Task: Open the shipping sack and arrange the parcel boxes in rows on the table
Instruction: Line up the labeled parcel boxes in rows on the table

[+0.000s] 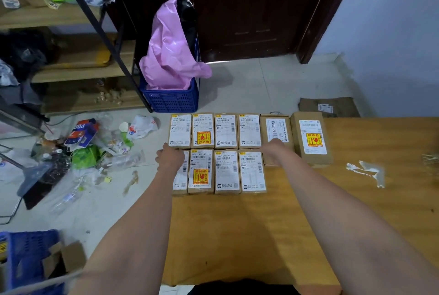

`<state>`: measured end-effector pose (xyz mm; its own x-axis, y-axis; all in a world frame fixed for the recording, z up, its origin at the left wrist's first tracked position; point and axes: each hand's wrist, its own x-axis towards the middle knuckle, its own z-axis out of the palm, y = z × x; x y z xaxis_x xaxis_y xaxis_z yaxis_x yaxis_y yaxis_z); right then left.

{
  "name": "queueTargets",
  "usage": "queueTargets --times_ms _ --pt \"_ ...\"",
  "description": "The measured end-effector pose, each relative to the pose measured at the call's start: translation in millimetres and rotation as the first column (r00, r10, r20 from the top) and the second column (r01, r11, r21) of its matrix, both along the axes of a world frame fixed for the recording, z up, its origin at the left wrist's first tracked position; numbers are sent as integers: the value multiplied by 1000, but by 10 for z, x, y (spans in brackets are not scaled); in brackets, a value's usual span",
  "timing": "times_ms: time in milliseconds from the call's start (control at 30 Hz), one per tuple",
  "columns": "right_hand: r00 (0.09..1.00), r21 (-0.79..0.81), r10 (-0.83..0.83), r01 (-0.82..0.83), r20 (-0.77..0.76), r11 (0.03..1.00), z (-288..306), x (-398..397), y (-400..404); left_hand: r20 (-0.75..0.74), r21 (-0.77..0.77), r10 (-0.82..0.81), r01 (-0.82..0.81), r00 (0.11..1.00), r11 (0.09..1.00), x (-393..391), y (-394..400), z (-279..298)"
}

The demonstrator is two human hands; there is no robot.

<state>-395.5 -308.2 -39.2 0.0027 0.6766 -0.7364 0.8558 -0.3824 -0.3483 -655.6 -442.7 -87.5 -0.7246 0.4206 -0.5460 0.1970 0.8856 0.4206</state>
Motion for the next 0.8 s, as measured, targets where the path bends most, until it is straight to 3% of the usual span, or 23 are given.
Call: queueTargets --times_ms 467,800 --pt "994 163 -74 85 -76 983 228 601 426 135 212 -269 237 954 948 1050 823 451" --pt "989 201 -141 149 -53 968 102 1188 818 144 191 -418 390 897 901 1856 1336 408"
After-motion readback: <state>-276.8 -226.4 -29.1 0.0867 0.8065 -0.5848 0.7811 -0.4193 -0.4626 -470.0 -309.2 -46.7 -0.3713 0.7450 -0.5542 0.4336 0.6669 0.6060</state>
